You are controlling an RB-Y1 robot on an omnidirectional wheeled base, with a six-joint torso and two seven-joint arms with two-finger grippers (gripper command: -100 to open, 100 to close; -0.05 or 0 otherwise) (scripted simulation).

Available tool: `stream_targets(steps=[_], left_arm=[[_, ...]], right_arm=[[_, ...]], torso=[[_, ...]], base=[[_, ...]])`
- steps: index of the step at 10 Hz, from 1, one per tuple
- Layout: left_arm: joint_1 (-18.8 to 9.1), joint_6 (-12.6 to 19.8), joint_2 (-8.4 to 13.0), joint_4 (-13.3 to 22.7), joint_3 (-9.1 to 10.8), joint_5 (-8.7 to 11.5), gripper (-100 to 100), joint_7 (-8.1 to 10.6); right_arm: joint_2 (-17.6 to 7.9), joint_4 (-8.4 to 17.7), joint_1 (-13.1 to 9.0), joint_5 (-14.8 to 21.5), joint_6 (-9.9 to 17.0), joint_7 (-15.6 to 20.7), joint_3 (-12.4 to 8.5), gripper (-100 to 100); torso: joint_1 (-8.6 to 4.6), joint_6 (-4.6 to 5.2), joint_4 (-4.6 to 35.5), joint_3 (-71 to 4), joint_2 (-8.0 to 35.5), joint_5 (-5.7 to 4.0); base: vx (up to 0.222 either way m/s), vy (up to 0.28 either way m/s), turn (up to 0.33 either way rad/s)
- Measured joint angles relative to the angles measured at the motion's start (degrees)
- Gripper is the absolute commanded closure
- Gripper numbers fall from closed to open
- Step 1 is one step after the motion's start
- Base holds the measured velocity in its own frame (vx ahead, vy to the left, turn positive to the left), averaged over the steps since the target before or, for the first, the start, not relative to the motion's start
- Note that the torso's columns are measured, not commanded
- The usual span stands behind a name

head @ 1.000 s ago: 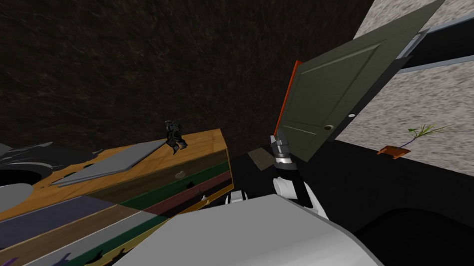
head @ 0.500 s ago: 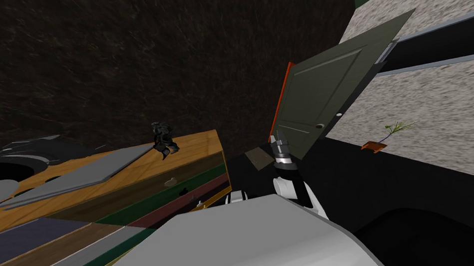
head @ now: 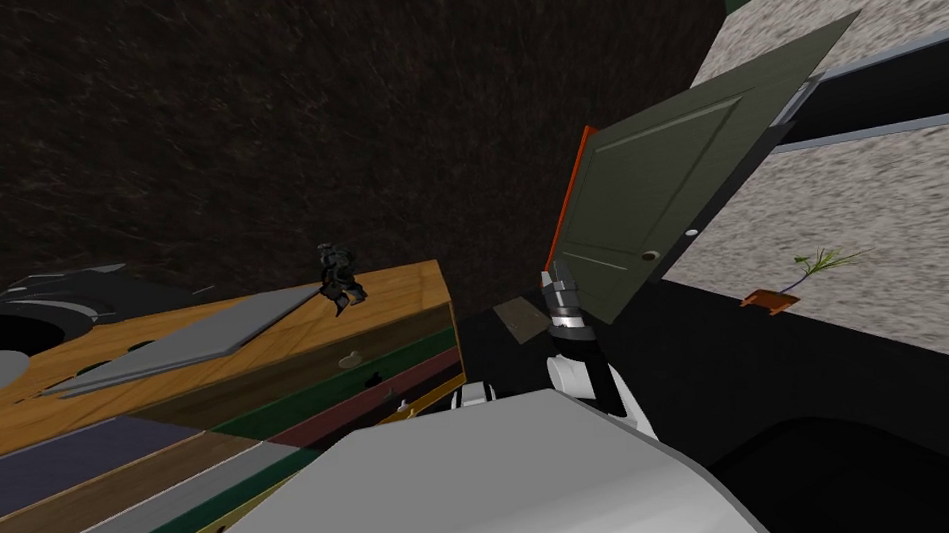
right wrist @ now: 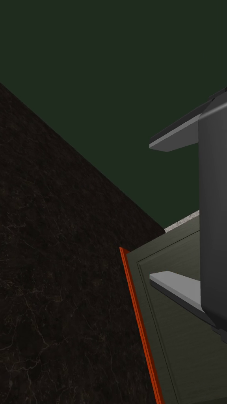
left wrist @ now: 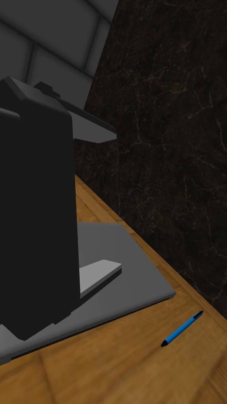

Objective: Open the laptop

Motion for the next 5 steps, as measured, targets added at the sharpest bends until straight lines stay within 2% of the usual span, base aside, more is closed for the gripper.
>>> stream_targets(steps=[1, 3, 4, 5], left_arm=[[0.25, 0.14, 0.99, 0.01, 0.22, 0.48, -100, 0.42], [1.84, 1.43, 3.63, -0.67, 2.20, 1.99, -100, 1.45], [1.90, 1.54, 3.79, -0.68, 2.30, 2.11, 0, 1.56], [1.90, 1.53, 3.77, -0.68, 2.28, 2.09, 0, 1.55]], right_arm=[[0.00, 0.00, 0.00, 0.00, 0.00, 0.00, 0.00, 0], [0.00, 0.00, 0.00, 0.00, 0.00, 0.00, 0.00, 0], [0.00, 0.00, 0.00, 0.00, 0.00, 0.00, 0.00, 0], [0.00, 0.00, 0.00, 0.00, 0.00, 0.00, 0.00, 0]], torso=[[0.01, -0.02, 0.02, 0.03, 0.05, 0.00], [0.02, -0.02, 0.04, 0.07, 0.11, 0.00], [0.02, -0.01, 0.04, 0.10, 0.14, 0.02], [0.02, -0.03, 0.05, 0.10, 0.14, 0.01]], base=[[0.023, 0.013, 0.105], [0.015, 0.008, 0.045], [0.000, 0.000, 0.000], [0.000, 0.000, 0.000]])
